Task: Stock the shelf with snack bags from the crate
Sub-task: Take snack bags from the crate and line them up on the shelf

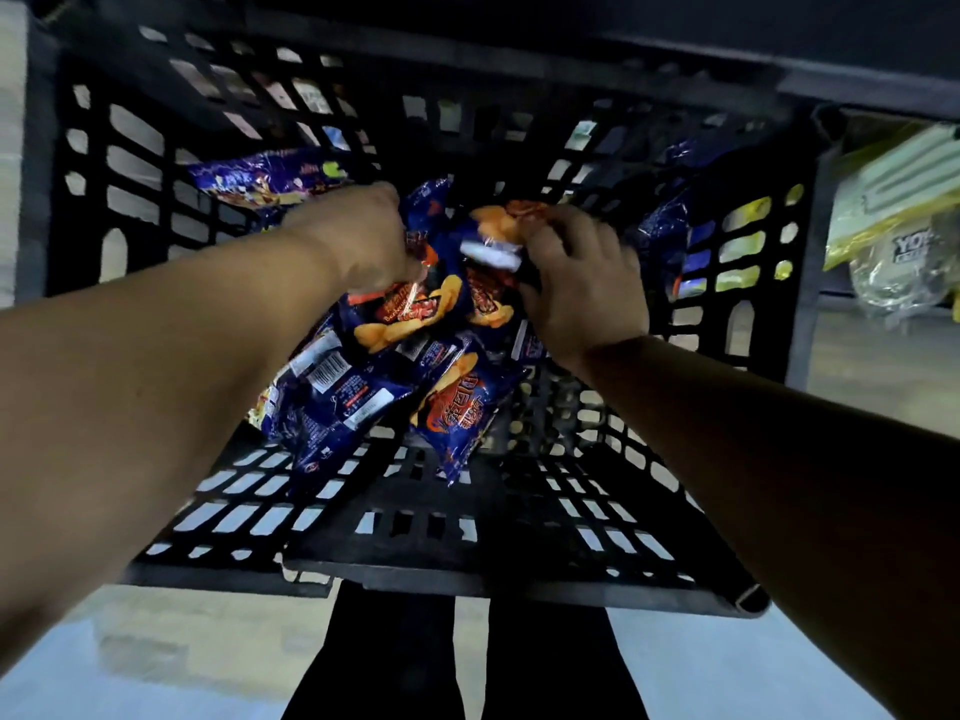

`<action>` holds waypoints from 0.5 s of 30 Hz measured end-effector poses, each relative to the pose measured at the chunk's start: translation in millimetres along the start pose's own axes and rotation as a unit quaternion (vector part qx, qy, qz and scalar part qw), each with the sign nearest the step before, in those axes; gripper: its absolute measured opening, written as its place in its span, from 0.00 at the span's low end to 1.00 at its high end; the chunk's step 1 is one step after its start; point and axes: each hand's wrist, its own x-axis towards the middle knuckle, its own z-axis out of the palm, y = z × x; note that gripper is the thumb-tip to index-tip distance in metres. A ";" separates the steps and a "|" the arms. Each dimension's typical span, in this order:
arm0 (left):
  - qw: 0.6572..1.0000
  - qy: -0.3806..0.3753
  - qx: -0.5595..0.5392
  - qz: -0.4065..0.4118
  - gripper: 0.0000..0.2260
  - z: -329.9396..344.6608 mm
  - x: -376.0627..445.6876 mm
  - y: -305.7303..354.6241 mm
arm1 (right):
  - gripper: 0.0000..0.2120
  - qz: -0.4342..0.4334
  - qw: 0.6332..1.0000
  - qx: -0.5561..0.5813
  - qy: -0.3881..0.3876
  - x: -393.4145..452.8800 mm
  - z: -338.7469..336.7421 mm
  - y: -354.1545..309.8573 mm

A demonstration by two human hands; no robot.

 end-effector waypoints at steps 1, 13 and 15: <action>1.000 0.006 0.002 -0.007 0.35 -0.5 0.6 -0.7 | 0.26 -0.002 0.998 -0.016 -0.067 -4.0 7.3 -1.2; 1.000 0.006 0.026 -0.007 0.33 9.6 0.6 0.7 | 0.16 0.052 0.983 0.043 -0.170 -5.8 14.0 1.3; 1.000 0.003 0.029 -0.006 0.33 9.2 0.0 3.1 | 0.16 0.069 0.988 0.067 -0.118 5.0 9.2 3.3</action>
